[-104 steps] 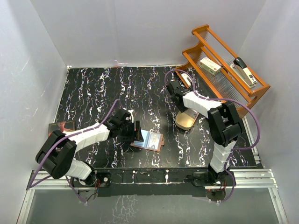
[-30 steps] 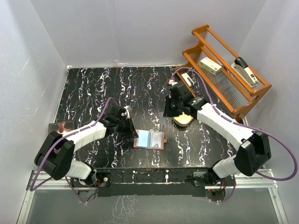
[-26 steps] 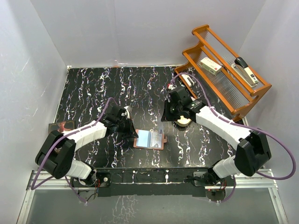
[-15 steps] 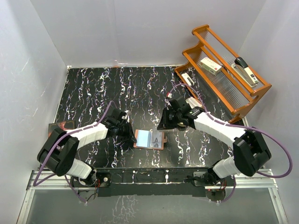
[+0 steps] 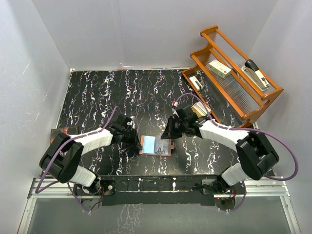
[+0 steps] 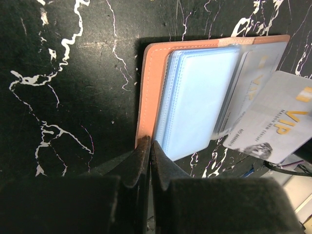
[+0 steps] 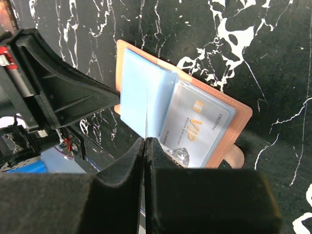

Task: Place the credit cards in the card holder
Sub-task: Insert the credit card into the card holder.

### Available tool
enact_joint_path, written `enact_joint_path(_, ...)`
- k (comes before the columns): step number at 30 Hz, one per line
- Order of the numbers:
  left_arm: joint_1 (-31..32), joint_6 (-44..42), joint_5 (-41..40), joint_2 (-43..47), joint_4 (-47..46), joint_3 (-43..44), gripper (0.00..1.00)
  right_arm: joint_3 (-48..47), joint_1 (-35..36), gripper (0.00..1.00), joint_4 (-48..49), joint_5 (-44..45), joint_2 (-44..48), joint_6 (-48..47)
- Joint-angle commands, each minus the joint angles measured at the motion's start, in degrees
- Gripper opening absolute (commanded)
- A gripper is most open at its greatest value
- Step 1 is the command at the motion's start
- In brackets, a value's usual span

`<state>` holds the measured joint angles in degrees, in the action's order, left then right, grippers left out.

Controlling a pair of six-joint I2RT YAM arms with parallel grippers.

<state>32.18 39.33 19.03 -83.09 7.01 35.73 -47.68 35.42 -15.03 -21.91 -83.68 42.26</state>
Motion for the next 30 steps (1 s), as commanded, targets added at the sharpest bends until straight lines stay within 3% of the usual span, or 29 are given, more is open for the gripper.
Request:
enact_joint_path(1, -0.21, 0.06, -0.13, 0.57, 1.23, -1.23, 0.00, 1.21, 0.23, 0.00, 5.56, -1.03, -0.88, 0.93)
enact_joint_path(30, -0.27, 1.19, 0.22, 1.88, 0.99, -2.76, 0.00, 3.92, 0.19, 0.00, 11.77, -1.71, -8.34, 1.51)
